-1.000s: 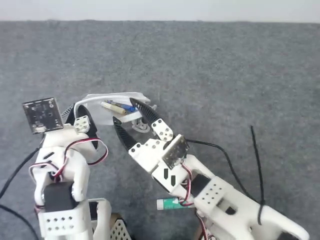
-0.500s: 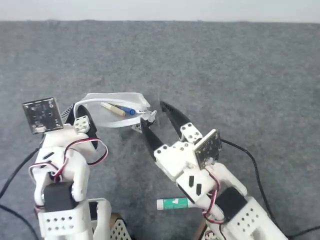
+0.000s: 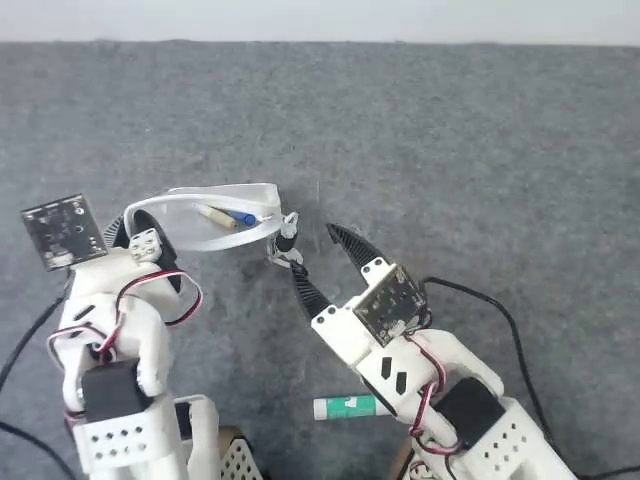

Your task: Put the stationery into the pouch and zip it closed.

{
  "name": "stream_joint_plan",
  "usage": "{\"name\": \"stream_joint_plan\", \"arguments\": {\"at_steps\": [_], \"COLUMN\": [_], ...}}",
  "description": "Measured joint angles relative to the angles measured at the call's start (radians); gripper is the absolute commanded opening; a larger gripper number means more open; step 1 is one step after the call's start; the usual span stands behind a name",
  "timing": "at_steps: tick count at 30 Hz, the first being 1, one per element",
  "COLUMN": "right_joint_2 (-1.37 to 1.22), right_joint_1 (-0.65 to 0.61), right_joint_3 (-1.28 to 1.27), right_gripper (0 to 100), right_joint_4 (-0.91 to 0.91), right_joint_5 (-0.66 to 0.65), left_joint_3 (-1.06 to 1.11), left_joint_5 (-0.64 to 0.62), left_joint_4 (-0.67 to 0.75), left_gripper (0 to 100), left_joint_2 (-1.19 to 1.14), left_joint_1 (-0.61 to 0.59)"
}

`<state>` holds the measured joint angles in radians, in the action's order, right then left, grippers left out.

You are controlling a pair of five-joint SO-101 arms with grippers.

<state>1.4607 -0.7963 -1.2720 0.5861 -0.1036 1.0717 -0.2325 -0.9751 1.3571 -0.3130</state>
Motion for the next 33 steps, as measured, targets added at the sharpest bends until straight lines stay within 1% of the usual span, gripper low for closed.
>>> {"name": "stream_joint_plan", "arguments": {"at_steps": [6, 9, 16, 20, 27, 33], "right_joint_2": [0.0, 0.0, -0.008, -0.172, -0.431, -0.477], "right_joint_1": [0.0, 0.0, 0.002, -0.005, -0.095, -0.189], "right_joint_3": [0.117, 0.144, 0.146, 0.164, 0.173, 0.175], "right_gripper": [20.5, 20.4, 20.4, 20.4, 20.4, 20.4], "right_joint_4": [0.239, 0.313, 0.381, 0.414, 0.442, 0.543], "right_joint_5": [-0.012, -0.054, -0.086, -0.129, -0.143, -0.167], "left_joint_3": [0.0, 0.0, 0.0, 0.0, 0.0, 0.0], "left_joint_5": [0.0, 0.0, 0.0, 0.0, -0.003, -0.009], "left_joint_4": [0.002, 0.002, 0.002, 0.002, 0.002, 0.002], "left_gripper": [1, 1, 1, 1, 1, 1], "left_joint_2": [0.0, 0.0, 0.0, 0.0, 0.0, 0.0], "left_joint_1": [0.0, 0.0, 0.0, -0.026, -0.044, -0.044]}}
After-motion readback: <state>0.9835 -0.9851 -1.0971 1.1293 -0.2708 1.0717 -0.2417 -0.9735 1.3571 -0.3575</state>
